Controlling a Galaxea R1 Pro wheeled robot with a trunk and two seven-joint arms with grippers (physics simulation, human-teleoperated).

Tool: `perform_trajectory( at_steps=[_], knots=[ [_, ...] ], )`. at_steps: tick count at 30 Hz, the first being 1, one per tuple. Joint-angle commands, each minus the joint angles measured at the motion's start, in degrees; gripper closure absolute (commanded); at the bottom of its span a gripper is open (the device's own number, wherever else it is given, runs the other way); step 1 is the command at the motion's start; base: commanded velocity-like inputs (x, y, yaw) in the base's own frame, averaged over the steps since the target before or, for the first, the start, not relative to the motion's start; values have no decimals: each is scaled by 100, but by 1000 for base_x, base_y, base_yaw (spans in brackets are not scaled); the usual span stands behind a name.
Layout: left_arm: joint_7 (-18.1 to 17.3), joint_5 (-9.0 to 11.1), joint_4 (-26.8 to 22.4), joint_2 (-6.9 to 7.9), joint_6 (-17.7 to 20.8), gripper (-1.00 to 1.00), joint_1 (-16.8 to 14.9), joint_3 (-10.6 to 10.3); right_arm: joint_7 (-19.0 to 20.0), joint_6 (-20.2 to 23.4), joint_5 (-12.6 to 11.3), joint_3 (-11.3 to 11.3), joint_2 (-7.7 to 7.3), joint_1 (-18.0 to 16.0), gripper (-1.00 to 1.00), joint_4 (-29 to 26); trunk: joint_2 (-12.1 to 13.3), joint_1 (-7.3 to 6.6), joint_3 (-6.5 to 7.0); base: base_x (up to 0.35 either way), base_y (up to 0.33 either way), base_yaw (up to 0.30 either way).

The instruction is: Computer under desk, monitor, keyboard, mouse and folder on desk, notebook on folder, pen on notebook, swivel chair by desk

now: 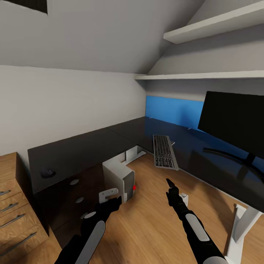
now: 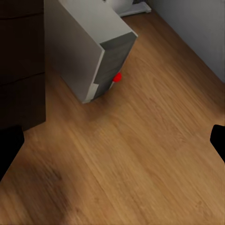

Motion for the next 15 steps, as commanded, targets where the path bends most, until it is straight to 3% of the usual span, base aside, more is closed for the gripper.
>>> perform_trajectory(
  at_steps=[1, 12, 15],
  knots=[
    [51, 53, -7, 1, 8, -100, -5, -7, 14, 56, -52, -29, 6, -4, -100, 0, 39, -23, 13, 0, 0, 0],
    [50, 51, -7, 1, 8, -100, -5, -7, 14, 58, -57, -36, 0, -4, -100, 0, 480, -265, 210, 0, 0, 0],
    [51, 51, -7, 1, 8, -100, -4, -7, 18, 56, -56, -37, 0, -5, -100, -1, 480, -265, 210, 0, 0, 0]
  ],
)
